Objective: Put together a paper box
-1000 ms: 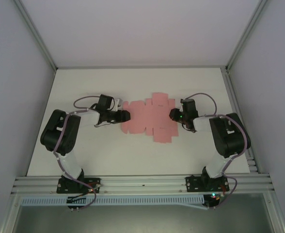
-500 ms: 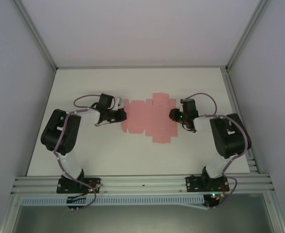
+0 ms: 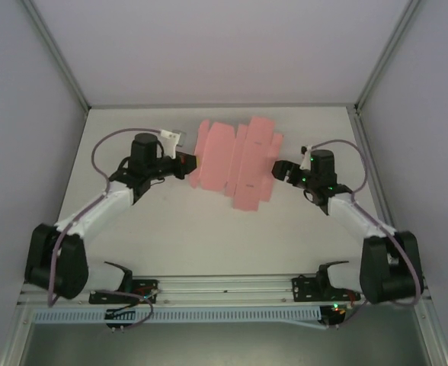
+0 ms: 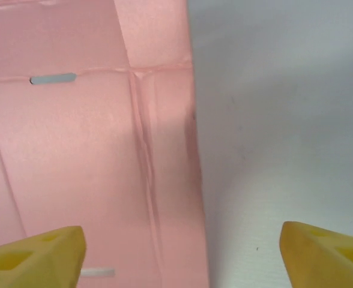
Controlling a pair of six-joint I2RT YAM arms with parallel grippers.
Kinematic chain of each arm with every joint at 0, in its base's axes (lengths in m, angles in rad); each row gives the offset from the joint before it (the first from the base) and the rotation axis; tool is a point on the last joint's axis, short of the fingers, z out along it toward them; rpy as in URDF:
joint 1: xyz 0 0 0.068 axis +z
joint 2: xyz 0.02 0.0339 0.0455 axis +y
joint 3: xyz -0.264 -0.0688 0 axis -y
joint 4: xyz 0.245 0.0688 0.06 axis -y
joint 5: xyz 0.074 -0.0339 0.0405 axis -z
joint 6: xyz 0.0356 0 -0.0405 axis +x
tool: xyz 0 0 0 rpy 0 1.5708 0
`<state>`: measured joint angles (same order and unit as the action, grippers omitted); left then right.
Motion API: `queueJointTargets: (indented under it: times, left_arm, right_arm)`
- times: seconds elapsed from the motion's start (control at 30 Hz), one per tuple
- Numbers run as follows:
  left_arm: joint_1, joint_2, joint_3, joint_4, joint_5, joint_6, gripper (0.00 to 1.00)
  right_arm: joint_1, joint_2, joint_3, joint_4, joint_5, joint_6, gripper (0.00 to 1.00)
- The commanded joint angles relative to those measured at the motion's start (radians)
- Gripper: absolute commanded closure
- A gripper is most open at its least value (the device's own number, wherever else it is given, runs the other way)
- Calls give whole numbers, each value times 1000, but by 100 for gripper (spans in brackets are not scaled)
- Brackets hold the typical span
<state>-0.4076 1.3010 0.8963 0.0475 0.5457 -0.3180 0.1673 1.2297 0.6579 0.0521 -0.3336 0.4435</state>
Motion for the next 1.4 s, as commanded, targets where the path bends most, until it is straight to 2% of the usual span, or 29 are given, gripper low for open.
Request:
queueJointTargets:
  times: [0.0, 0.17, 0.43, 0.57, 0.8, 1.17, 1.27, 1.37]
  left_arm:
    - [1, -118, -19, 23, 75, 76, 100]
    - [1, -269, -30, 78, 142, 35, 100]
    - [1, -414, -31, 117, 174, -32, 100]
    - [1, -444, -36, 141, 193, -67, 100]
    - [1, -466, -49, 193, 234, -115, 100]
    - [0, -495, -58, 230, 261, -145, 100]
    - [0, -494, -62, 233, 260, -150, 100]
    - [0, -491, -63, 235, 254, -152, 100]
  right_arm:
    - [-45, -107, -37, 7, -159, -56, 12]
    - [-114, -207, -55, 89, -322, -21, 9]
    - [-142, -159, -74, 404, -554, 101, 13]
    - [-141, -131, -59, 478, -593, 130, 16]
    - [-139, -86, -69, 714, -679, 260, 20]
    - [-140, -35, -41, 738, -696, 261, 22]
    - [-139, -20, -44, 804, -718, 300, 26]
    - [-137, -3, -45, 892, -744, 360, 38]
